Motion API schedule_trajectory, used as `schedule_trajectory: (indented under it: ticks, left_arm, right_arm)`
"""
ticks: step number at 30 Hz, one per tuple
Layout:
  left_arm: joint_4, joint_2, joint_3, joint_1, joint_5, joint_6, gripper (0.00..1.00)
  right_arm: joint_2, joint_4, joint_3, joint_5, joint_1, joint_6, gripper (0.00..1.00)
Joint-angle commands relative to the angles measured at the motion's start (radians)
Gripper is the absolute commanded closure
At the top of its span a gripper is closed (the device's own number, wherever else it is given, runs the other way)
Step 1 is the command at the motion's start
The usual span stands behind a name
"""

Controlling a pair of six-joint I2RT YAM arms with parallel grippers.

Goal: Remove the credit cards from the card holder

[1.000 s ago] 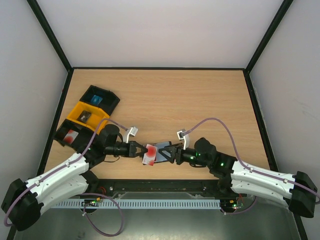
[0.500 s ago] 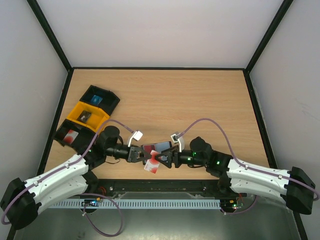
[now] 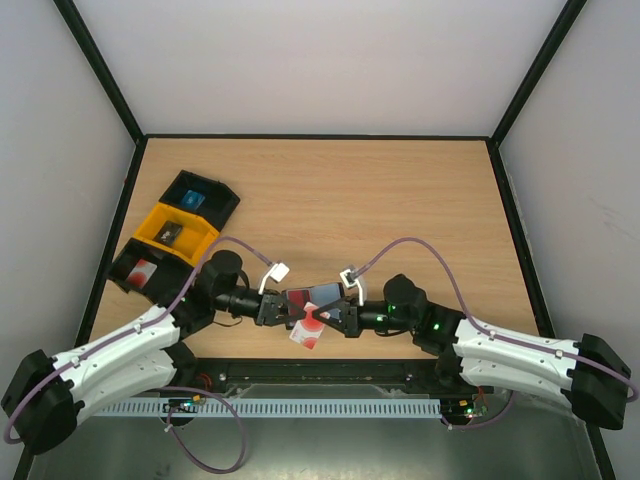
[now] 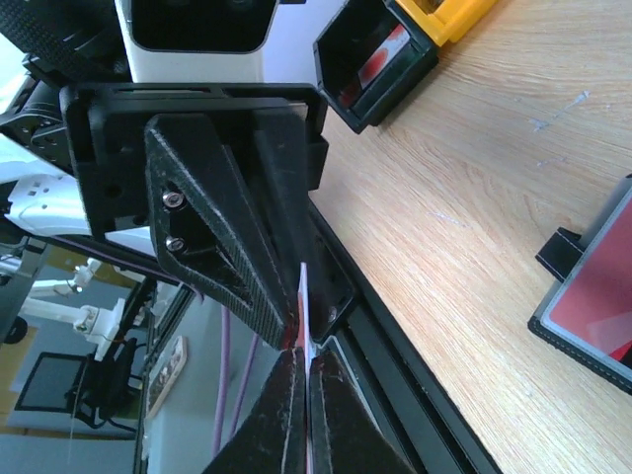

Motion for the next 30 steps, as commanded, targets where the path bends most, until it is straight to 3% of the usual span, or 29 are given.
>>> schedule_trajectory:
  ticks: [1,6,9,12,23,30]
  left_arm:
    - [-0.063,0.006,0.055,0.002,-0.081,0.02,0.81]
    - [-0.153,-0.036,0.136,0.009,-0.246,-0.047,0.3]
    - [-0.165,-0.122,0.15,0.008,-0.369,-0.113,0.12]
    - [-0.166,-0.197,0.141,0.01,-0.474,-0.178,0.01]
    - [-0.121,-0.392,0.046,0.011,-0.605,-0.344,0.03]
    - [0.059,-0.433,-0.055,0.01,-0.579,-0.465,0.17]
  right_arm:
    - [-0.017,0.063,-0.023,0.015,0.002,0.024,0.98]
    - [-0.022,0.129,-0.029,0.06,0.002,0.08,0.98]
    - [-0.015,0.209,-0.033,0.089,0.002,0.153,0.98]
    - [-0.013,0.27,-0.03,0.143,0.002,0.212,0.98]
    - [-0.013,0.357,0.025,0.422,0.002,0.317,0.98]
    - [0.053,0.449,0.057,0.484,0.003,0.382,0.98]
